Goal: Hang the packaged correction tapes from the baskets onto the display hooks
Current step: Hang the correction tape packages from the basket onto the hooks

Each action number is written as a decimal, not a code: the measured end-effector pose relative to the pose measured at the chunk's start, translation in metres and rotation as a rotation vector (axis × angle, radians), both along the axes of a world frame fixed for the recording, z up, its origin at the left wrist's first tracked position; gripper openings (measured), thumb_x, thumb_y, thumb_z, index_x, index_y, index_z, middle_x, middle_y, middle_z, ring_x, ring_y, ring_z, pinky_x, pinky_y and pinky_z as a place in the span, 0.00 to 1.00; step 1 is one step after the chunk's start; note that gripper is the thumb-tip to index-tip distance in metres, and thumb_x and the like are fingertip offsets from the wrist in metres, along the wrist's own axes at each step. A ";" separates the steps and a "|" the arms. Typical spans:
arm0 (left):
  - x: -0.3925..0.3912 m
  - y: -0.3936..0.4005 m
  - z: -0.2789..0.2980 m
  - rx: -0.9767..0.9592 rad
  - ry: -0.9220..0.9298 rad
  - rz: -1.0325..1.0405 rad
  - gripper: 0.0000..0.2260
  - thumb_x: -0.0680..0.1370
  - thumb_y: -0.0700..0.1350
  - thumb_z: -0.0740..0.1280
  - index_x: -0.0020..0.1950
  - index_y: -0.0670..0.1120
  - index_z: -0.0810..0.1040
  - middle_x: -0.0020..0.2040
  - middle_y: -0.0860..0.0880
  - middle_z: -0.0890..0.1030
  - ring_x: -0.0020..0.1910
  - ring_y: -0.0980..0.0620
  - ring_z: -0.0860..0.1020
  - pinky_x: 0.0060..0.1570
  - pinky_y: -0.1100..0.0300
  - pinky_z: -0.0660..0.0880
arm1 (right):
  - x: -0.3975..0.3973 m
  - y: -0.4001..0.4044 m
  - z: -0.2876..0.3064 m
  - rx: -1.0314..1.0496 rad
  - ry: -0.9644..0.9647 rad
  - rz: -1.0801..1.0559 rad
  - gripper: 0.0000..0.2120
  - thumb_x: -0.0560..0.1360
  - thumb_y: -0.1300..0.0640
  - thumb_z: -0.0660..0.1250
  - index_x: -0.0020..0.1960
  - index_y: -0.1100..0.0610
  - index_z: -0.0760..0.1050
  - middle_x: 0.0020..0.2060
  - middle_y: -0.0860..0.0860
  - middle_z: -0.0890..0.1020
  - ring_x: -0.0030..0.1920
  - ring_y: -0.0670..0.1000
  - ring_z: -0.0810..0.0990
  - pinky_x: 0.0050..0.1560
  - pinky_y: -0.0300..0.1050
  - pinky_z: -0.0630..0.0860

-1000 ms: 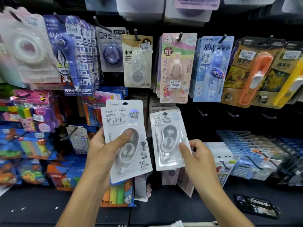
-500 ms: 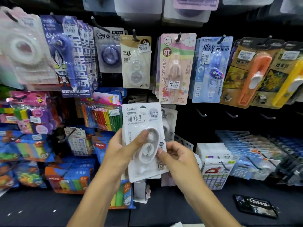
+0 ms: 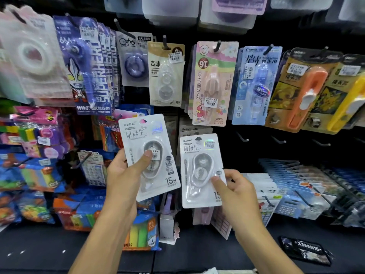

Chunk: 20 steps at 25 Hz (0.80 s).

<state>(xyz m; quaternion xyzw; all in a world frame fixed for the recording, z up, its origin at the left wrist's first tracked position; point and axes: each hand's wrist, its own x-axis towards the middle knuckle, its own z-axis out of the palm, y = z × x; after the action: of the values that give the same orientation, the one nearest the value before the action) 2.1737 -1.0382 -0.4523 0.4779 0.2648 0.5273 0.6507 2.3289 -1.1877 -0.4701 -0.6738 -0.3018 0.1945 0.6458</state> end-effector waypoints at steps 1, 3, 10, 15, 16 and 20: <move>0.002 -0.001 0.000 0.003 0.009 0.002 0.10 0.77 0.40 0.73 0.56 0.52 0.84 0.53 0.52 0.88 0.49 0.51 0.87 0.40 0.60 0.82 | 0.002 0.007 0.003 -0.008 0.057 -0.022 0.10 0.79 0.59 0.69 0.57 0.48 0.73 0.44 0.47 0.86 0.38 0.53 0.86 0.30 0.45 0.78; 0.004 -0.003 -0.003 0.005 0.049 0.005 0.09 0.78 0.40 0.72 0.55 0.53 0.84 0.53 0.52 0.88 0.50 0.51 0.87 0.44 0.55 0.82 | 0.003 0.016 0.003 -0.056 0.153 -0.037 0.21 0.79 0.61 0.69 0.64 0.43 0.66 0.55 0.45 0.80 0.44 0.55 0.85 0.40 0.52 0.83; 0.020 -0.010 -0.002 0.121 0.236 -0.235 0.14 0.75 0.50 0.72 0.61 0.52 0.81 0.55 0.53 0.88 0.55 0.50 0.86 0.54 0.49 0.79 | -0.012 0.018 0.004 0.131 -0.057 0.352 0.17 0.74 0.53 0.74 0.56 0.39 0.72 0.56 0.45 0.84 0.48 0.55 0.85 0.47 0.47 0.82; 0.027 -0.012 -0.010 0.287 0.468 0.013 0.06 0.77 0.54 0.73 0.51 0.54 0.81 0.48 0.54 0.86 0.48 0.54 0.83 0.47 0.55 0.78 | -0.004 0.023 0.006 0.172 0.027 0.170 0.17 0.78 0.69 0.68 0.55 0.47 0.78 0.49 0.48 0.86 0.46 0.46 0.84 0.43 0.40 0.80; 0.027 -0.009 -0.009 0.302 0.524 0.172 0.03 0.79 0.51 0.72 0.50 0.55 0.79 0.48 0.55 0.84 0.46 0.55 0.82 0.45 0.56 0.76 | -0.003 0.019 0.003 0.147 -0.003 0.108 0.18 0.78 0.69 0.67 0.53 0.45 0.79 0.49 0.44 0.85 0.47 0.41 0.82 0.43 0.35 0.77; 0.037 0.001 0.003 0.471 0.603 0.250 0.14 0.80 0.45 0.69 0.65 0.55 0.76 0.62 0.56 0.79 0.58 0.53 0.78 0.56 0.51 0.76 | 0.003 0.011 -0.003 0.091 -0.197 -0.081 0.16 0.79 0.62 0.66 0.55 0.40 0.78 0.47 0.32 0.80 0.49 0.35 0.78 0.44 0.35 0.74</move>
<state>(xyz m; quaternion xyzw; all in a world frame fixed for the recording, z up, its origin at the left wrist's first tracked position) 2.2107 -1.0371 -0.4490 0.7114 0.3719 0.4848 0.3472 2.3324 -1.1767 -0.4736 -0.6712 -0.3450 0.0874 0.6503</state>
